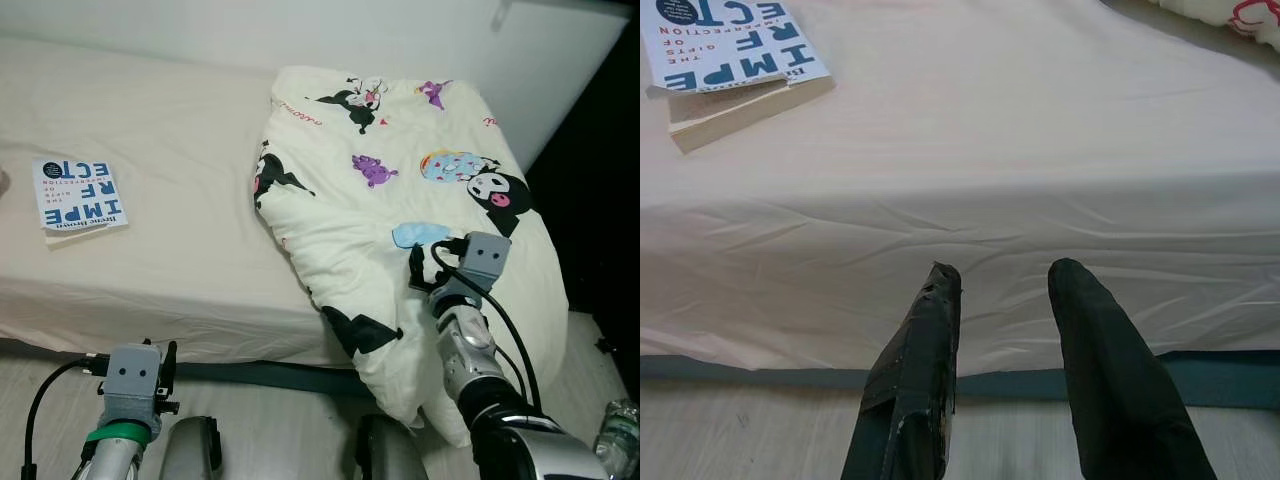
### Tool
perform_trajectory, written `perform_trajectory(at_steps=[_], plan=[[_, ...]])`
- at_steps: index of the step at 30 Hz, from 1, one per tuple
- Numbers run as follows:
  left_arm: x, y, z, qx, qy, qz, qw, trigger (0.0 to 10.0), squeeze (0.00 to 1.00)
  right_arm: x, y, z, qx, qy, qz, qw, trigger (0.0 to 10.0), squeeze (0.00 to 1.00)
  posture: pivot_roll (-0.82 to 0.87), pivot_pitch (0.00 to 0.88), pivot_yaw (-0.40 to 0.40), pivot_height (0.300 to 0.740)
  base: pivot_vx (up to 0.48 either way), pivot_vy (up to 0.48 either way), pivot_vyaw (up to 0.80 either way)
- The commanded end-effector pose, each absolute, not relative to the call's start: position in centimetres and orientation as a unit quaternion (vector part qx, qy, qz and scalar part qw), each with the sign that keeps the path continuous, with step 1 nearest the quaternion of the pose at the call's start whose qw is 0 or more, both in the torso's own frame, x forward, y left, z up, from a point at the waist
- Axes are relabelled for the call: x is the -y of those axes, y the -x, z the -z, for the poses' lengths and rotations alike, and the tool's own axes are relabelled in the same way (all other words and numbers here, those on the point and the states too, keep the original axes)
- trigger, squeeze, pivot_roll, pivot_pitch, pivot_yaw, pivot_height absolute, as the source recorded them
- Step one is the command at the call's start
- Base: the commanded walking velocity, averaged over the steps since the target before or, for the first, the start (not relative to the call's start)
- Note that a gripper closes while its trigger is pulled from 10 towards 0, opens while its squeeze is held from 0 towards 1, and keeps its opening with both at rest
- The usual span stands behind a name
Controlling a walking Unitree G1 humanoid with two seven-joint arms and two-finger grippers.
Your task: Clean up the room
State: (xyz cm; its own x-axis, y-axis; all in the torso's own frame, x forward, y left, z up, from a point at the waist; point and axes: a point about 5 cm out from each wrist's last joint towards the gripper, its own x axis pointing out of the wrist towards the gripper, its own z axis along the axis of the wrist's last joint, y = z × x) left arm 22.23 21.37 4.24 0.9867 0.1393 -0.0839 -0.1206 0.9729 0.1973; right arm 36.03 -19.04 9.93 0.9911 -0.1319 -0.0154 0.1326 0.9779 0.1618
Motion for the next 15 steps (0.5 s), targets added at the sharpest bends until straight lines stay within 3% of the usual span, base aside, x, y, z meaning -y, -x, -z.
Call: perform_trajectory(at_steps=[1,4,5,6,7,10,15], plan=[[-21.33,-22.10,-4.01,-0.057,-0.092,-0.064,0.992,10.0,0.00,18.85,-35.50,-8.51,-0.039,-0.078,0.059,0.994,10.0,0.00,0.07,0.000,-0.055,0.575,0.000,0.000,0.00],[-21.31,-22.14,-4.00,-0.058,-0.092,-0.064,0.992,10.0,0.00,18.73,-35.49,-8.42,-0.042,-0.080,0.053,0.994,10.0,0.00,0.07,0.000,-0.054,0.575,0.000,0.000,0.00],[-21.34,-22.19,-4.00,-0.058,-0.091,-0.064,0.992,10.0,0.00,18.60,-35.47,-8.35,-0.043,-0.084,0.047,0.994,4.6,0.00,0.07,0.000,-0.054,0.575,0.000,0.000,0.00],[-21.43,-22.27,-4.02,-0.059,-0.092,-0.066,0.992,10.0,0.00,18.52,-35.48,-8.31,-0.045,-0.086,0.044,0.994,2.7,0.00,0.07,0.000,-0.054,0.575,0.000,0.000,0.00],[-21.43,-22.27,-4.02,-0.059,-0.092,-0.066,0.992,10.0,0.00,18.52,-35.48,-8.31,-0.045,-0.086,0.044,0.994,2.7,0.00,0.07,0.000,-0.054,0.575,0.000,0.000,0.00],[-21.67,-22.46,-4.06,-0.060,-0.090,-0.074,0.991,10.0,0.00,18.45,-35.54,-8.42,-0.041,-0.094,0.039,0.994,0.0,0.00,0.07,0.000,-0.054,0.575,0.000,0.000,0.00],[-21.81,-22.54,-4.10,-0.059,-0.090,-0.078,0.991,10.0,0.00,18.53,-35.66,-8.78,-0.029,-0.099,0.037,0.994,0.0,0.00,0.07,0.000,-0.052,0.575,0.000,0.000,0.00]])
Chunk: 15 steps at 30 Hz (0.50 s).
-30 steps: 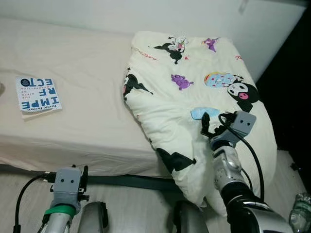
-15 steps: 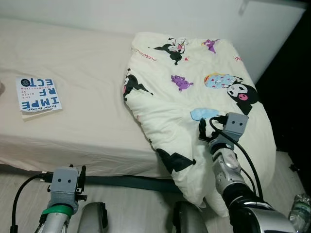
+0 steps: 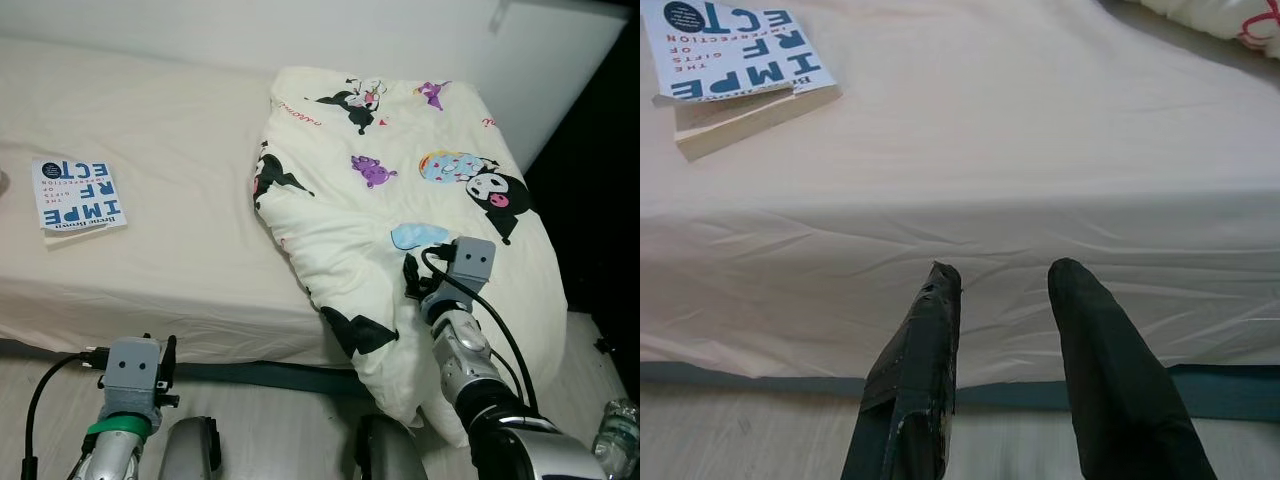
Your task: Clean up the room
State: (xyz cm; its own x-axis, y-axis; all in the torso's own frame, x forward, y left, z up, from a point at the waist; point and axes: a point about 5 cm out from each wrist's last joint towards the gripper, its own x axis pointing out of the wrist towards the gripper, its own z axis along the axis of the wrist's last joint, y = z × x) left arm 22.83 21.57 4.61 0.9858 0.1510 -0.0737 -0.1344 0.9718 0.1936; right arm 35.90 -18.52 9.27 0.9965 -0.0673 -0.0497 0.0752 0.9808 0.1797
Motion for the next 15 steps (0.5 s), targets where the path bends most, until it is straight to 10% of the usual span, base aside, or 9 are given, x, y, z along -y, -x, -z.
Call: perform_trajectory(at_steps=[1,15], plan=[[-21.8,-22.5,-4.1,-0.059,-0.090,-0.078,0.991,10.0,0.00,18.5,-35.7,-8.8,-0.029,-0.099,0.037,0.994,0.0,0.00,0.07,0.000,-0.052,0.575,0.000,0.000,0.00],[-23.5,-22.8,-4.8,-0.044,-0.092,-0.130,0.986,10.0,0.00,15.1,-34.7,-8.2,0.011,-0.155,-0.086,0.984,0.0,0.00,0.06,0.000,-0.047,0.575,0.000,0.000,0.00]])
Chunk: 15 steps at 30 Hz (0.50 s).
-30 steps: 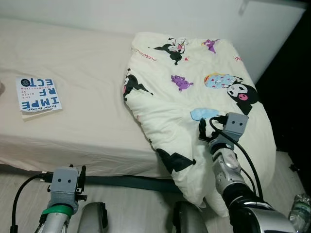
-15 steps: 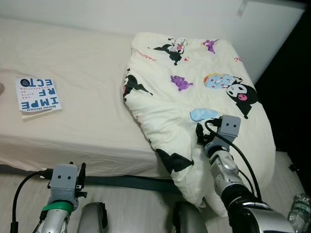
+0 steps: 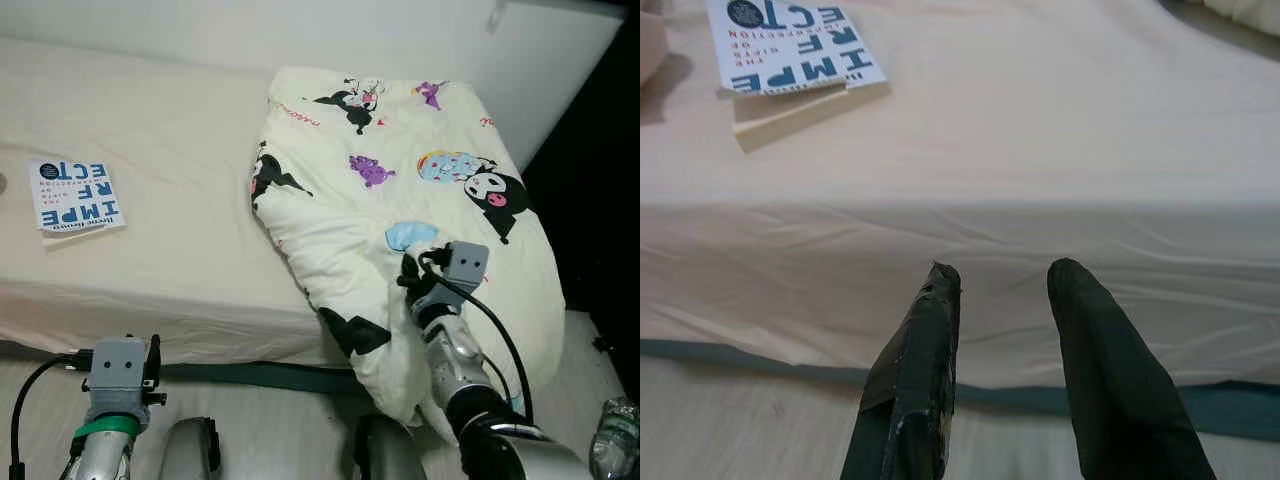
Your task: Clean up the room
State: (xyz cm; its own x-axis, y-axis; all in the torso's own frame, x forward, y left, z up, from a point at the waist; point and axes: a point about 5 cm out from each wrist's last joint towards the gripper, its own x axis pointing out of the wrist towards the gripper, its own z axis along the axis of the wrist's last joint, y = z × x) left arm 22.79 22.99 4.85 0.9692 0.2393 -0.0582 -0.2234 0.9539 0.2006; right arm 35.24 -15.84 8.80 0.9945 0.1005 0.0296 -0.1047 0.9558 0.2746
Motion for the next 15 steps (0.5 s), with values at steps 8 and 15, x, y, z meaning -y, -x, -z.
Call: perform_trajectory(at_steps=[8,15], plan=[[-24.3,-23.4,-5.8,-0.020,-0.103,-0.146,0.984,10.0,0.00,12.7,-32.9,-6.9,-0.001,-0.183,-0.218,0.959,0.0,0.00,0.06,0.000,-0.039,0.575,0.000,0.000,0.00],[-24.5,-23.6,-6.5,0.000,-0.107,-0.158,0.982,10.0,0.00,10.8,-30.3,-4.9,-0.042,-0.196,-0.345,0.917,0.0,0.00,0.06,0.000,-0.032,0.575,0.000,0.000,0.00]])
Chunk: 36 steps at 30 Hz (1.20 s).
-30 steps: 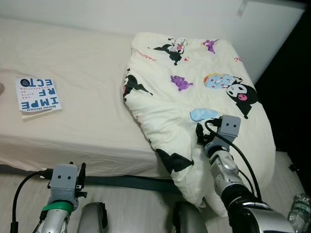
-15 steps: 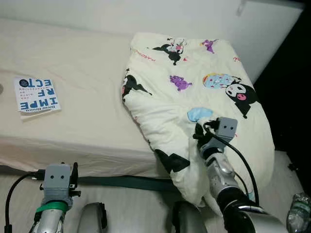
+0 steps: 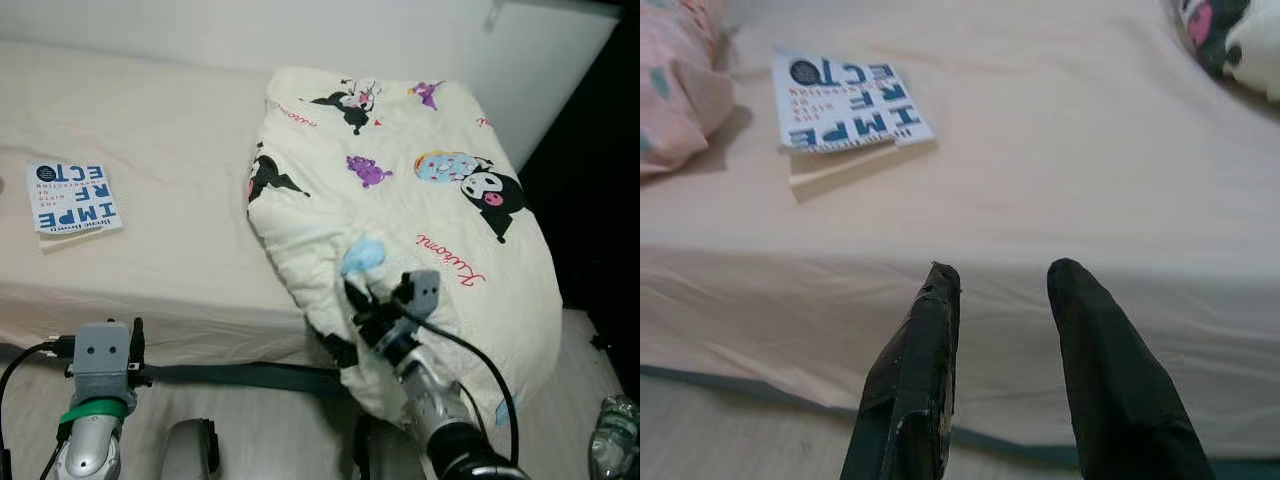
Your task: Clean up the room
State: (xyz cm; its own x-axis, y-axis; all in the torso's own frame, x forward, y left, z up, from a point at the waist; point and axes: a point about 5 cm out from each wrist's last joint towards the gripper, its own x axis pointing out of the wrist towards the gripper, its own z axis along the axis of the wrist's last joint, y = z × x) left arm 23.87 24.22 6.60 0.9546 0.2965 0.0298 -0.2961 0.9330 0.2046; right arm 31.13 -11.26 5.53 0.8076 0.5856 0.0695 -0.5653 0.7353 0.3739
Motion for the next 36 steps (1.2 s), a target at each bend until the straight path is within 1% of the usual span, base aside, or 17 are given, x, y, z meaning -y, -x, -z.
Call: perform_trajectory(at_steps=[1,3,8,12,14,15,16,17,18,19,21,25,26,28,31,32,36], plan=[[-24.5,-23.6,-6.5,0.000,-0.107,-0.158,0.982,10.0,0.00,10.8,-30.3,-4.9,-0.042,-0.196,-0.345,0.917,0.0,0.00,0.06,0.000,-0.032,0.575,0.000,0.000,0.00],[-24.6,-24.0,-7.1,0.012,-0.111,-0.164,0.980,10.0,0.00,9.7,-28.2,-3.6,-0.072,-0.193,-0.421,0.884,0.0,0.00,0.05,0.000,-0.029,0.575,0.000,0.000,0.00],[-24.7,-24.2,-7.4,0.020,-0.112,-0.167,0.979,10.0,0.00,8.7,-27.1,-3.3,-0.084,-0.192,-0.467,0.859,0.0,0.00,0.06,0.000,-0.027,0.575,0.000,0.000,0.00],[-24.8,-24.5,-7.8,0.028,-0.114,-0.169,0.979,10.0,0.00,6.7,-24.9,-2.8,-0.113,-0.191,-0.551,0.804,0.0,0.00,0.06,0.000,-0.026,0.575,0.000,0.000,0.00],[-24.8,-24.5,-7.9,0.030,-0.115,-0.169,0.978,10.0,0.00,6.3,-24.3,-2.6,-0.123,-0.181,-0.574,0.789,0.0,0.00,0.06,0.000,-0.025,0.575,0.000,0.000,0.00],[-24.8,-24.6,-7.9,0.030,-0.115,-0.169,0.978,10.0,0.00,6.2,-24.0,-2.5,-0.128,-0.175,-0.580,0.785,0.5,0.00,0.06,0.000,-0.025,0.575,0.000,0.000,0.00],[-24.8,-24.6,-7.9,0.031,-0.115,-0.169,0.978,10.0,0.00,6.1,-23.8,-2.3,-0.133,-0.170,-0.586,0.781,3.8,0.00,0.06,0.000,-0.025,0.575,0.000,0.000,0.00],[-24.8,-24.6,-7.9,0.031,-0.115,-0.169,0.978,10.0,0.00,6.1,-23.6,-2.2,-0.141,-0.166,-0.591,0.776,10.0,0.15,0.06,0.000,-0.025,0.575,0.000,0.000,0.00],[-24.8,-24.6,-7.9,0.031,-0.115,-0.169,0.978,10.0,0.00,6.1,-23.6,-2.2,-0.141,-0.166,-0.591,0.776,10.0,0.15,0.06,0.000,-0.025,0.575,0.000,0.000,0.00],[-24.8,-24.6,-7.9,0.031,-0.115,-0.169,0.978,10.0,0.00,6.1,-23.4,-2.1,-0.149,-0.171,-0.596,0.770,10.0,1.00,0.06,0.000,-0.025,0.575,0.000,0.000,0.00],[-24.7,-24.5,-7.9,0.031,-0.116,-0.169,0.978,10.0,0.00,6.1,-23.0,-2.1,-0.160,-0.176,-0.606,0.759,10.0,1.00,0.06,0.000,-0.024,0.575,0.000,0.000,0.00],[-24.7,-24.5,-7.9,0.030,-0.116,-0.169,0.978,10.0,0.00,6.1,-23.0,-2.2,-0.157,-0.162,-0.605,0.764,10.0,1.00,0.06,0.000,-0.024,0.575,0.000,0.000,0.00],[-24.7,-24.6,-7.9,0.031,-0.116,-0.168,0.978,10.0,0.00,6.3,-22.4,-2.1,-0.171,-0.128,-0.622,0.754,10.0,0.00,0.06,0.000,-0.023,0.575,0.000,0.000,0.00],[-24.6,-24.6,-7.9,0.031,-0.116,-0.167,0.979,10.0,0.00,6.5,-22.2,-2.0,-0.178,-0.113,-0.628,0.749,10.0,0.00,0.06,0.000,-0.023,0.575,0.000,0.000,0.00],[-24.6,-24.8,-8.0,0.032,-0.120,-0.164,0.979,10.0,0.00,7.6,-21.6,-1.5,-0.211,-0.069,-0.654,0.723,10.0,0.00,0.05,0.000,-0.022,0.575,0.000,0.000,0.00],[-24.6,-24.8,-8.0,0.032,-0.120,-0.164,0.979,10.0,0.00,7.6,-21.6,-1.5,-0.211,-0.069,-0.654,0.723,10.0,0.00,0.05,0.000,-0.022,0.575,0.000,0.000,0.00],[-24.5,-24.8,-8.0,0.033,-0.119,-0.162,0.979,10.0,0.00,10.3,-21.4,-2.1,-0.252,-0.073,-0.672,0.693,10.0,0.00,0.05,0.000,-0.025,0.575,0.000,0.000,0.00]])
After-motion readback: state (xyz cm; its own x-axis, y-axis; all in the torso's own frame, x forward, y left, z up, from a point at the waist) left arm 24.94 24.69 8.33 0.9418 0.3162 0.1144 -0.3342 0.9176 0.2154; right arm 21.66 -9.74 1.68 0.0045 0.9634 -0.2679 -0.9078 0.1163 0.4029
